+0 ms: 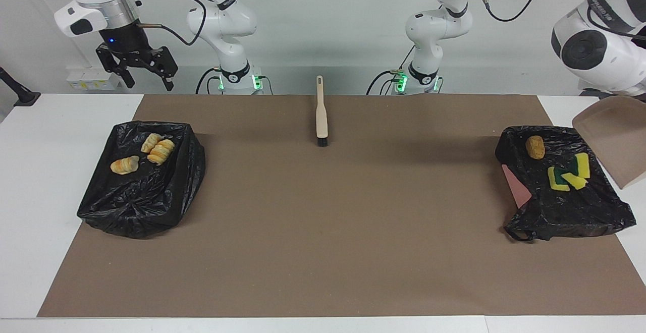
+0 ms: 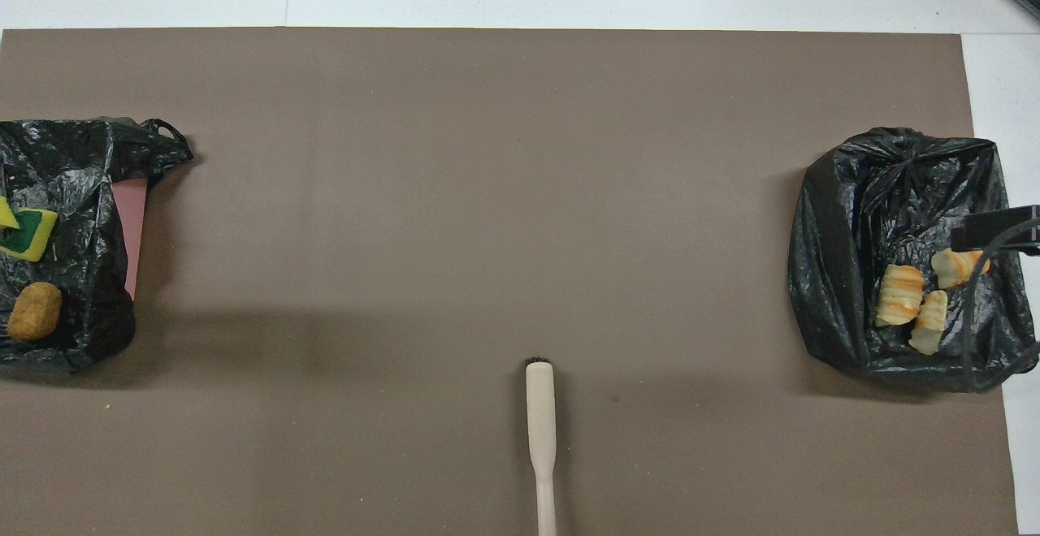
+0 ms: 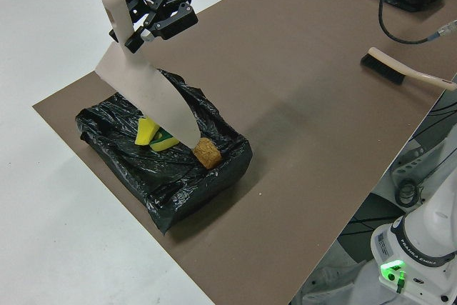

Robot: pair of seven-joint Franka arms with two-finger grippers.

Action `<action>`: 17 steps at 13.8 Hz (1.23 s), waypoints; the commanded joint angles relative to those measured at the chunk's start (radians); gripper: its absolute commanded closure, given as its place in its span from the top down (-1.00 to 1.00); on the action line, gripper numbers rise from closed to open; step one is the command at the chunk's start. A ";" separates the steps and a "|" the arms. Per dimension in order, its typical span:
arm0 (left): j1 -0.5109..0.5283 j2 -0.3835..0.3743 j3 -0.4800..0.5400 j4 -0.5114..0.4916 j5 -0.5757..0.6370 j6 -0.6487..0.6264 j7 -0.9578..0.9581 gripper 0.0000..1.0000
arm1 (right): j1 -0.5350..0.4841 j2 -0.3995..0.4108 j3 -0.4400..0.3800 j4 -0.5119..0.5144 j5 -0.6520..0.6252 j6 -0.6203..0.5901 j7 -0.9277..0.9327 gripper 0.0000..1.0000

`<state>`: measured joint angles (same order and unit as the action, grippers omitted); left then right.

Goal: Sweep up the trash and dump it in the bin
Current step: 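Bring the empty dustpan back to the table center with the left gripper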

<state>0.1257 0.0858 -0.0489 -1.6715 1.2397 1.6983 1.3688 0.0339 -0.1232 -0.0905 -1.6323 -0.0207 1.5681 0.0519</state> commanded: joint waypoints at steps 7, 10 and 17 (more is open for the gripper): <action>-0.100 -0.046 0.003 -0.022 -0.224 -0.115 -0.227 -1.00 | -0.005 -0.015 -0.002 -0.018 0.025 -0.008 -0.009 1.00; -0.159 -0.043 0.004 -0.011 -0.371 -0.143 -0.260 -1.00 | -0.002 -0.016 -0.002 -0.023 0.024 -0.005 -0.020 1.00; -0.271 -0.054 0.000 -0.011 -0.705 -0.212 -0.718 -1.00 | 0.003 -0.016 0.003 -0.023 0.022 -0.005 -0.021 1.00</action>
<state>-0.0998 0.0608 -0.0606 -1.6723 0.6056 1.5132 0.7877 0.0392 -0.1233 -0.0868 -1.6383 -0.0184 1.5681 0.0519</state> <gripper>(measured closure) 0.678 0.000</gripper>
